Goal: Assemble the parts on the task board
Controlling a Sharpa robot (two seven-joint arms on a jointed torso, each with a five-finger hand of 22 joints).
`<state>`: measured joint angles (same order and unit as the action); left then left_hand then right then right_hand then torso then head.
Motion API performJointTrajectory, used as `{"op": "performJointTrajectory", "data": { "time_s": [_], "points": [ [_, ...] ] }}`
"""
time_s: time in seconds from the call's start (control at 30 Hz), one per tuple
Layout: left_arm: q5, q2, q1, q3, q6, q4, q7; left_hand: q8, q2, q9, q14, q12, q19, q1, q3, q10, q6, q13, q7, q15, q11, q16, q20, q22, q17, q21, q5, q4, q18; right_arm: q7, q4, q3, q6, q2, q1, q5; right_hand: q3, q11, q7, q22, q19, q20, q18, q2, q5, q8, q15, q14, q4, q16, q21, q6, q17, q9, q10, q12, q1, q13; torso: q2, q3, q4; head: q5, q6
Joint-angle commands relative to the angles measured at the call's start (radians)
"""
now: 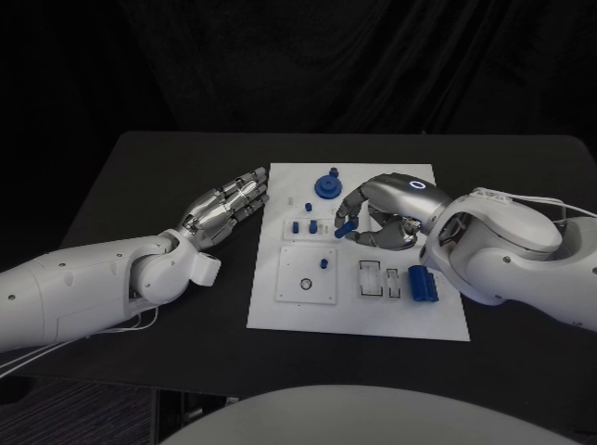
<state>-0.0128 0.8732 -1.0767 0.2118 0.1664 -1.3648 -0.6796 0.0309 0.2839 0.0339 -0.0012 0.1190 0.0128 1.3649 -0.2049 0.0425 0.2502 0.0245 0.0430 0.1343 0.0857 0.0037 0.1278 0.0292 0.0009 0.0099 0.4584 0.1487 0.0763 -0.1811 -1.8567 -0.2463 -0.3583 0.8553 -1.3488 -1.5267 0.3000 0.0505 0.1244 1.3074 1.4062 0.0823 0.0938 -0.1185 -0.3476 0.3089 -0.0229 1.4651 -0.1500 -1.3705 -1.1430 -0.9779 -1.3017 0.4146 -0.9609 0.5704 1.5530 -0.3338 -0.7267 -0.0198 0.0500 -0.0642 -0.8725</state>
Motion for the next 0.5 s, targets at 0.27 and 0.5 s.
{"op": "performJointTrajectory", "data": {
  "time_s": [0.27,0.5],
  "points": [
    [0.001,-0.009,0.001,-0.001,0.019,0.001,-0.162,0.002,0.005,0.000,0.001,-0.012,0.002,-0.003,0.005,-0.011,-0.003,-0.003,0.020,-0.006,-0.015,-0.004,0.007,0.001,-0.001,0.001,0.002,-0.010,-0.001,0.087,0.034,0.000,0.081,-0.107,0.050,-0.172,0.019,0.013,0.005,0.150,-0.004,0.011,-0.008,0.000,0.039,-0.027,0.013,0.003,0.010,0.010,0.004,0.004,0.005,0.028,-0.022,-0.054,0.002,0.025,-0.001,-0.0004,-0.0001,-0.015,0.000],
    [0.001,-0.008,0.001,-0.001,0.006,-0.001,-0.168,0.002,0.004,0.000,0.001,-0.011,0.001,-0.011,0.008,-0.015,-0.002,-0.003,0.024,-0.037,-0.039,-0.004,0.001,-0.001,-0.001,0.000,0.002,-0.013,0.023,0.092,0.050,0.000,0.099,-0.142,0.067,-0.190,0.020,0.012,0.004,0.151,-0.003,0.012,-0.009,0.000,0.048,-0.030,0.012,0.003,0.012,0.008,0.001,0.001,0.003,0.027,-0.028,-0.061,0.002,0.028,-0.002,-0.0007,0.0013,-0.020,0.000]
  ]
}}
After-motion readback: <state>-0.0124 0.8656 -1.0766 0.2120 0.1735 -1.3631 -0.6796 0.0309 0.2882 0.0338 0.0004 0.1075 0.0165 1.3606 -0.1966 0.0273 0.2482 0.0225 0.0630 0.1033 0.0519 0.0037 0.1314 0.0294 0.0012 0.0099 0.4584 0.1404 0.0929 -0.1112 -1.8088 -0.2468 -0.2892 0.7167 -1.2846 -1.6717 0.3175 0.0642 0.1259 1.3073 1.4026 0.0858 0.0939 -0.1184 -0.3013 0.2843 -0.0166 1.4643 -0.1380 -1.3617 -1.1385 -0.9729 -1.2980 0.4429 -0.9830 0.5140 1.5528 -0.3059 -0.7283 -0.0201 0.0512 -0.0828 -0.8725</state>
